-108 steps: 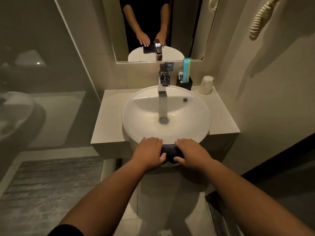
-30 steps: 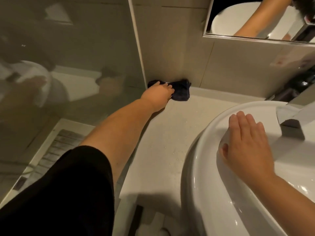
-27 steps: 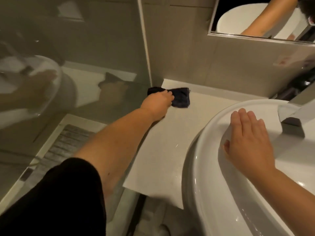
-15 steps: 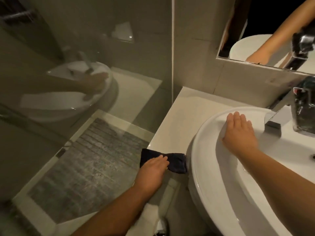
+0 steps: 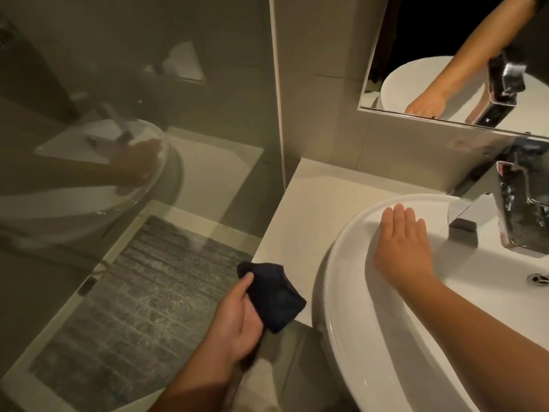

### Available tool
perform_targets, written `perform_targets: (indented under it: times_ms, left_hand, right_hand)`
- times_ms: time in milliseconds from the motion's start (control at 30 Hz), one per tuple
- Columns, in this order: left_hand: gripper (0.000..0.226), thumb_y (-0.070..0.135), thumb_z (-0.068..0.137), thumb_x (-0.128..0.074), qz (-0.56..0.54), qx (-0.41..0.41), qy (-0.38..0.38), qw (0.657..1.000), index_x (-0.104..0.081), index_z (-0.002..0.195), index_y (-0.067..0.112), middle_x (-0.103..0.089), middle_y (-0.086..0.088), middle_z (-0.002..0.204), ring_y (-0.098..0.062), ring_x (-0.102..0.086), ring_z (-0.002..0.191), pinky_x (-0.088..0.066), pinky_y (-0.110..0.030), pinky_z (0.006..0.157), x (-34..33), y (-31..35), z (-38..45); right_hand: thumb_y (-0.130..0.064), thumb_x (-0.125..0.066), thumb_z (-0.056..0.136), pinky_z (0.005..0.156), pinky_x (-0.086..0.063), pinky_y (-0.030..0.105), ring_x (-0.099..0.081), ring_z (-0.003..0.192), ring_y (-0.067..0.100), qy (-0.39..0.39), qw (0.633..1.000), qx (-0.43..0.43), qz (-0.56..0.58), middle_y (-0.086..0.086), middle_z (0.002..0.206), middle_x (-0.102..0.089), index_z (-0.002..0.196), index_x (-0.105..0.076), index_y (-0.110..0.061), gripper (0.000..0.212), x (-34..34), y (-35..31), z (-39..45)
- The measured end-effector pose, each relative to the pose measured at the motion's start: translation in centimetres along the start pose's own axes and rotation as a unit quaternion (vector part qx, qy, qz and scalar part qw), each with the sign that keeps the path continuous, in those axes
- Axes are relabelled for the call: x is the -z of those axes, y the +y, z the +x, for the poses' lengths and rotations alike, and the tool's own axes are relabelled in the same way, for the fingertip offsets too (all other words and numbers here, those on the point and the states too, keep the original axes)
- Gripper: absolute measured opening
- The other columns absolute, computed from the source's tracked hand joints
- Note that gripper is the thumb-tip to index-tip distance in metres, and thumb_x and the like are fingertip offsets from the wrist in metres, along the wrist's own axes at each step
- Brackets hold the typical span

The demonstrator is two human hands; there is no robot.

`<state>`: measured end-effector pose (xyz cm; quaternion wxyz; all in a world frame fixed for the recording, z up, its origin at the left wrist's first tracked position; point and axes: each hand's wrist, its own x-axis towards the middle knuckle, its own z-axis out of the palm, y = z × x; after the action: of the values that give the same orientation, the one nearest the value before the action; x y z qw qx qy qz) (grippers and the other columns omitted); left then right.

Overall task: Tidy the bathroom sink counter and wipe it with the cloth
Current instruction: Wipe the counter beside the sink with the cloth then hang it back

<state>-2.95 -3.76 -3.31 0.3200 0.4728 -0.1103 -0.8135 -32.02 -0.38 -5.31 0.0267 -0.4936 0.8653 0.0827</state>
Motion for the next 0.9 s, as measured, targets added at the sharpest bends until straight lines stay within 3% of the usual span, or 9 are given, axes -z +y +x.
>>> perform_targets:
  times_ms: [67,133,200,267,367,433,500,700,900]
  left_hand:
    - [0.038,0.02,0.092,-0.053,0.034,-0.09,-0.033,0.995,-0.053,0.127,0.006,-0.063,-0.02,0.124,-0.031,-0.06,0.115,-0.049,-0.045,0.094,-3.3,2.8,3.2]
    - [0.022,0.011,0.096,-0.05,0.137,-0.211,-0.034,0.967,-0.058,0.116,0.009,-0.067,-0.012,0.114,-0.024,-0.064,0.106,-0.053,-0.036,0.086,-7.4,5.7,7.2]
    - [0.017,0.009,0.097,-0.048,0.332,-0.32,-0.016,0.887,-0.059,0.11,0.011,-0.067,-0.005,0.102,-0.018,-0.064,0.094,-0.05,-0.021,0.079,-12.1,7.9,11.4]
    - [0.023,0.007,0.095,-0.046,0.516,-0.416,-0.02,0.749,-0.059,0.115,0.007,-0.066,-0.009,0.1,-0.02,-0.062,0.085,-0.045,-0.015,0.068,-16.1,9.1,15.7]
    - [0.036,0.011,0.096,-0.045,0.716,-0.46,-0.099,0.515,-0.052,0.131,0.011,-0.06,-0.014,0.129,-0.032,-0.056,0.115,-0.043,-0.034,0.093,-20.8,8.3,22.5]
    - [0.045,0.01,0.097,-0.046,0.803,-0.431,-0.199,0.36,-0.043,0.141,0.017,-0.045,-0.007,0.147,-0.028,-0.044,0.132,-0.033,-0.037,0.108,-21.7,6.1,25.6]
    - [0.054,0.004,0.096,-0.047,0.835,-0.415,-0.25,0.26,-0.035,0.146,0.019,-0.032,-0.004,0.156,-0.023,-0.031,0.141,-0.021,-0.036,0.116,-21.6,3.7,27.6]
    - [0.051,0.008,0.099,-0.039,0.843,-0.395,-0.274,0.24,-0.029,0.148,0.017,-0.023,-0.004,0.159,-0.022,-0.021,0.146,-0.015,-0.037,0.118,-21.4,3.5,28.4]
    - [0.048,0.012,0.101,-0.038,0.84,-0.371,-0.286,0.275,-0.031,0.148,0.016,-0.024,-0.004,0.159,-0.022,-0.019,0.146,-0.012,-0.037,0.118,-19.7,3.5,26.2]
  right_hand:
    - [-0.015,-0.021,0.093,0.119,0.003,0.049,0.006,0.148,0.038,0.003,1.0,-0.006,0.009,0.021,0.16,0.005,0.149,0.005,-0.001,0.064,-0.1,-0.2,0.0]
    - [-0.015,-0.023,0.094,0.119,0.004,0.05,0.005,0.148,0.04,0.019,1.0,-0.009,0.023,0.023,0.16,0.002,0.149,0.003,0.0,0.063,-0.4,-0.4,0.1]
    - [-0.015,-0.027,0.093,0.119,0.002,0.052,0.0,0.147,0.041,0.045,0.999,-0.011,0.028,0.025,0.159,-0.004,0.149,-0.002,0.002,0.064,-1.0,-0.6,0.4]
    - [-0.015,-0.028,0.093,0.12,0.002,0.052,-0.005,0.147,0.043,0.051,0.998,-0.013,0.019,0.026,0.158,-0.009,0.149,-0.005,0.003,0.063,-1.3,-0.6,0.5]
    - [-0.018,-0.032,0.094,0.117,0.011,0.051,-0.004,0.147,0.043,0.063,0.998,-0.013,0.015,0.026,0.158,-0.009,0.148,-0.003,0.003,0.065,-1.9,-0.6,0.9]
    - [-0.019,-0.043,0.09,0.115,0.002,0.054,-0.016,0.144,0.046,0.073,0.997,-0.017,0.008,0.028,0.155,-0.021,0.147,-0.01,0.003,0.069,-2.1,-0.8,0.9]
    - [-0.019,-0.05,0.085,0.113,-0.006,0.056,-0.023,0.142,0.048,0.076,0.997,-0.018,0.012,0.03,0.152,-0.029,0.144,-0.014,0.003,0.072,-2.7,-0.8,1.1]
    - [-0.016,-0.054,0.082,0.115,-0.007,0.056,-0.02,0.142,0.048,0.081,0.996,-0.023,0.017,0.031,0.151,-0.028,0.144,-0.019,0.004,0.074,-3.2,-0.9,1.1]
    - [-0.023,-0.052,0.085,0.119,-0.008,0.057,-0.018,0.143,0.047,0.076,0.997,-0.019,0.012,0.029,0.153,-0.025,0.145,-0.013,0.001,0.075,-2.9,-0.8,1.2]
